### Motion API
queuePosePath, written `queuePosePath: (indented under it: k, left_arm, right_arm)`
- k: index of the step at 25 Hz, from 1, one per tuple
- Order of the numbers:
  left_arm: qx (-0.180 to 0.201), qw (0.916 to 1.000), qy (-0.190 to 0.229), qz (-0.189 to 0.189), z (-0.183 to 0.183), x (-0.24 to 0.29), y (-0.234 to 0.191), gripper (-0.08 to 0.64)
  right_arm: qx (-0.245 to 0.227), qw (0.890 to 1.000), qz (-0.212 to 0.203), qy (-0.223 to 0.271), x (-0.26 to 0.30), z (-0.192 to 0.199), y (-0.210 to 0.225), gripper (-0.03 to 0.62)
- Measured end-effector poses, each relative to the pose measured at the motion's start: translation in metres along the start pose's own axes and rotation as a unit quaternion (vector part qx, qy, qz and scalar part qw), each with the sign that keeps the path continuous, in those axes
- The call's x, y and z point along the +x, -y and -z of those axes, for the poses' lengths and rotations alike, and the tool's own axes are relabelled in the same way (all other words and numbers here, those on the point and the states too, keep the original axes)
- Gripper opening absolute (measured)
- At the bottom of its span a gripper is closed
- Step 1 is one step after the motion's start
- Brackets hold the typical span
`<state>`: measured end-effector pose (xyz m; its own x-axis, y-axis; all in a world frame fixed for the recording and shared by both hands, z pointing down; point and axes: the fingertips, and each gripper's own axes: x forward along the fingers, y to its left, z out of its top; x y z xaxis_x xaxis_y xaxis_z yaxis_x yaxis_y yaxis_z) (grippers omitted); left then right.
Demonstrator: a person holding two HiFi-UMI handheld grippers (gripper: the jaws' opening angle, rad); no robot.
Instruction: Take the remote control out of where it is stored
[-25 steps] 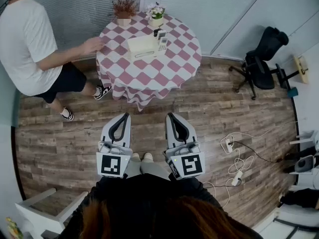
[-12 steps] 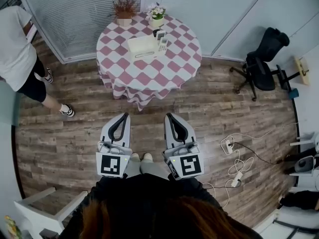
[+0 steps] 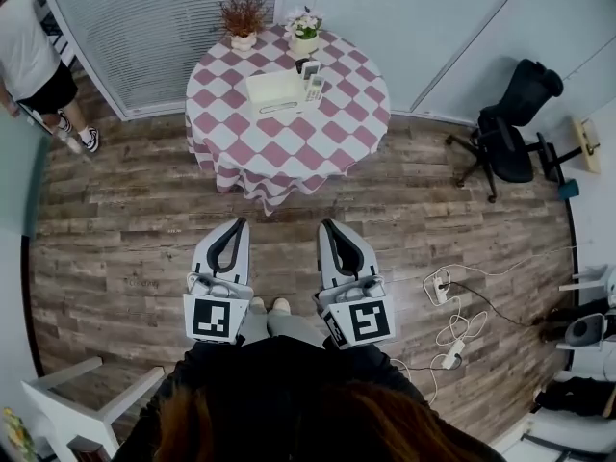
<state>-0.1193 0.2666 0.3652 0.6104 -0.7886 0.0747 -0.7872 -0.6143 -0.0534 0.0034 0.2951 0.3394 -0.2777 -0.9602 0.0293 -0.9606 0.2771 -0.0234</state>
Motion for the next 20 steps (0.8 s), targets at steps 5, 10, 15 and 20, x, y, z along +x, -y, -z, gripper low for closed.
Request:
queuePosePath:
  k: [5, 10, 15, 20]
  left_arm:
    - [-0.001, 1.0, 0.002, -0.01, -0.001, 0.006, 0.009, 0.006]
    - [-0.001, 0.9999, 0.0, -0.014, 0.0, 0.014, 0.014, 0.006]
    - [-0.001, 0.9999, -0.003, -0.012, 0.0, 0.024, 0.015, 0.006]
    - [-0.004, 1.0, 0.0, -0.009, 0.001, 0.036, 0.009, 0.006]
  right_arm:
    - [0.002, 1.0, -0.01, 0.001, -0.002, 0.002, 0.012, 0.015]
    - [0.005, 1.0, -0.016, 0.0, 0.001, 0.004, 0.022, 0.015]
    - [0.007, 1.0, -0.021, -0.003, 0.006, 0.007, 0.028, 0.015]
    - [0.007, 1.0, -0.019, -0.003, 0.017, 0.007, 0.033, 0.015]
